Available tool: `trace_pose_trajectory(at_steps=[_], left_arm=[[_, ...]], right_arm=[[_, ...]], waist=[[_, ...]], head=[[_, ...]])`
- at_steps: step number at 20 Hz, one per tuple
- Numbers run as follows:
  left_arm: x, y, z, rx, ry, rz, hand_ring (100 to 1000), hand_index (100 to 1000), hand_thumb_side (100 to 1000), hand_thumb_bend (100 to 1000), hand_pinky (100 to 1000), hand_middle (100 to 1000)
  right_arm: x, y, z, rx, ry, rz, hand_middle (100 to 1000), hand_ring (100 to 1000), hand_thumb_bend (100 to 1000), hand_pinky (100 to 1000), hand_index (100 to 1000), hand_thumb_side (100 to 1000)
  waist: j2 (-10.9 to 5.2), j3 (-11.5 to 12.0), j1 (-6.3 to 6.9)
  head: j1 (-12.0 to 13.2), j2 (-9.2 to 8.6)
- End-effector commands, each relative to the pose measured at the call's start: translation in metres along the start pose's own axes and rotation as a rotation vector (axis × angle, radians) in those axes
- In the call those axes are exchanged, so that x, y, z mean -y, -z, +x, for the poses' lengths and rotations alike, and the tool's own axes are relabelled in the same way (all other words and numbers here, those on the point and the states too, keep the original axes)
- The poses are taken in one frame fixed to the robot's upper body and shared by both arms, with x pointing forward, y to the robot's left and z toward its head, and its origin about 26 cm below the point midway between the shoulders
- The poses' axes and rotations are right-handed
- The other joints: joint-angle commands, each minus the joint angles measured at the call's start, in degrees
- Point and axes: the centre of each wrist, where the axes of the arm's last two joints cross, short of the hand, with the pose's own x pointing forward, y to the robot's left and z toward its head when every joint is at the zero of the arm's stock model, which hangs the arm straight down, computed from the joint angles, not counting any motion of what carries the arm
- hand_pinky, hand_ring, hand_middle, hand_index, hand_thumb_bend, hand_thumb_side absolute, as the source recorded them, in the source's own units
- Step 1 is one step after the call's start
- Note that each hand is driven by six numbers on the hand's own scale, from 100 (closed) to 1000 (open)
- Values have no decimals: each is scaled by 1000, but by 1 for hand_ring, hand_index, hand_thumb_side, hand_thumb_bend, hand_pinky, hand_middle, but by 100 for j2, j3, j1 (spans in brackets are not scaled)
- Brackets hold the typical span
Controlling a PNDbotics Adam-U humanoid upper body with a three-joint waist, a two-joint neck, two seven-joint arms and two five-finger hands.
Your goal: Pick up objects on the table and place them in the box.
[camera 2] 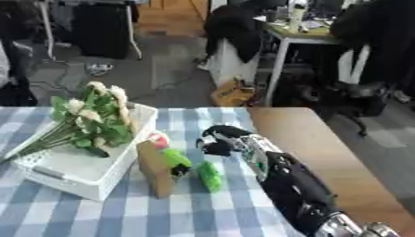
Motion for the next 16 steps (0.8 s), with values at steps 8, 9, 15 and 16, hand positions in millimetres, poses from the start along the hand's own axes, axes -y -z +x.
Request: trace_pose_trajectory(at_steps=[8, 9, 15, 16], left_arm=[[-1, 5, 5, 22, 4, -21, 809, 876, 859, 100, 680, 816], [-1, 5, 5, 22, 5, -22, 809, 876, 859, 100, 680, 816], [-3, 3, 4, 17, 12, -28, 809, 874, 858, 100, 680, 815], [-3, 3, 4, 16, 13, -28, 809, 874, 858, 100, 680, 814]], right_arm=[[4, -2, -8, 36, -105, 203, 996, 1000, 439, 865, 1000, 935], [4, -3, -8, 37, -110, 220, 996, 1000, 439, 865, 1000, 935], [1, -5, -11, 53, -147, 311, 1000, 1000, 423, 858, 1000, 923], [0, -6, -11, 54, -149, 322, 1000, 1000, 421, 858, 1000, 923]], waist=[[-171, -18, -94], [-174, -20, -97], [-208, -40, -143], [-213, -41, -150]], head=[[-54, 163], [-39, 173], [39, 240], [41, 248]])
